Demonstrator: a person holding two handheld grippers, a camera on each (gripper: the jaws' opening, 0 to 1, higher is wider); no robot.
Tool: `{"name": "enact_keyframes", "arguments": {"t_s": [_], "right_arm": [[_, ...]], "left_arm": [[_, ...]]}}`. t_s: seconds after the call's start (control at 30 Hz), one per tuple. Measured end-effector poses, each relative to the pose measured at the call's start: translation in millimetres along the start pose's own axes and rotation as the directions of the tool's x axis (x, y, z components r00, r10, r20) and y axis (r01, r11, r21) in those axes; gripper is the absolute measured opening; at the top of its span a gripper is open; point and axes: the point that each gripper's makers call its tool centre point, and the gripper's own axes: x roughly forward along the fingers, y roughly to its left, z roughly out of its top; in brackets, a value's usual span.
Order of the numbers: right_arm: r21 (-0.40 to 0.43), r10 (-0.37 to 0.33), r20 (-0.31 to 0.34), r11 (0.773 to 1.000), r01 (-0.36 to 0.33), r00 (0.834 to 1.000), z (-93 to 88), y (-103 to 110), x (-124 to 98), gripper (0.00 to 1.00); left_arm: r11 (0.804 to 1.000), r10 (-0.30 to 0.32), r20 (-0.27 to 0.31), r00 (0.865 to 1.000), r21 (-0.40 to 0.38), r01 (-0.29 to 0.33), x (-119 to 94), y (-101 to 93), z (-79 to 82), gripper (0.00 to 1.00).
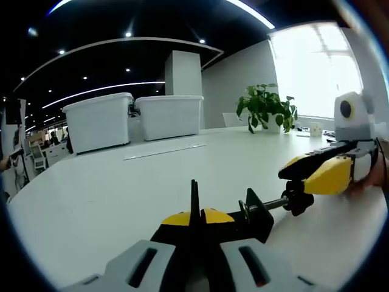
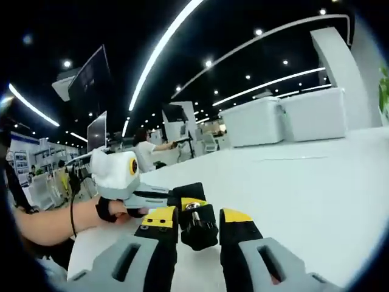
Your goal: Clamp the fixed fixture on the desktop, loosen the retaining clip, secure it to the edge of the desk, and tighten the retaining clip.
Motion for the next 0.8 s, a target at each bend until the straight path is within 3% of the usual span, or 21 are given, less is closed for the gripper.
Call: {"name": "enact_keyframes", "arguments": {"t_s": [0.07, 0.27, 0.4, 0.5, 0.53, 0.57, 0.6, 0.73, 0.8], "right_arm": [[-0.017, -0.016, 0.002, 1.000, 0.016, 1.000, -0.5, -1.5, -0.1, 0.19], [-0.044, -0.016, 0.002, 0.999, 0.016, 1.000, -0.8, 1.2, 0.8, 0.19], [-0.150, -0.024, 0.005, 0.988, 0.024, 1.000, 1.2, 2.5, 1.7, 0.18], [-0.289, -0.019, 0.015, 0.957, 0.023, 1.000, 4.6, 8.4, 2.8, 0.13], [-0.350, -0.007, 0.018, 0.936, 0.013, 1.000, 4.7, 14.8, 3.8, 0.11], [-0.432, -0.034, 0.028, 0.901, 0.042, 0.999, 6.3, 13.8, 4.6, 0.10], [-0.455, -0.033, 0.029, 0.889, 0.043, 0.999, 5.6, 15.7, 5.0, 0.10], [-0.402, -0.028, 0.025, 0.915, 0.036, 0.999, 5.5, 11.6, 5.4, 0.10], [-0.404, -0.029, 0.028, 0.914, 0.038, 0.999, 5.0, 12.1, 5.8, 0.11]], "left_arm": [[1.000, -0.002, 0.000, 1.000, 0.000, 0.002, -0.1, -0.5, -0.1, 0.05], [1.000, -0.003, 0.000, 1.000, -0.001, 0.003, -0.2, -0.8, -0.2, 0.05], [1.000, -0.003, 0.001, 1.000, 0.000, 0.003, -0.4, -1.0, -0.2, 0.05], [1.000, -0.003, 0.002, 1.000, 0.001, 0.003, -0.9, -1.5, -0.2, 0.05], [1.000, -0.003, 0.003, 1.000, 0.002, 0.003, -1.0, -1.4, 0.2, 0.05], [1.000, -0.002, 0.003, 1.000, 0.002, 0.002, -0.7, -1.2, 0.1, 0.05], [1.000, -0.002, 0.003, 1.000, 0.001, 0.002, -0.7, -1.3, 0.2, 0.05], [1.000, -0.002, 0.004, 1.000, 0.003, 0.002, 0.0, -1.1, 0.5, 0.05], [1.000, -0.002, 0.005, 1.000, 0.004, 0.002, -0.1, -1.3, 0.5, 0.05]]}}
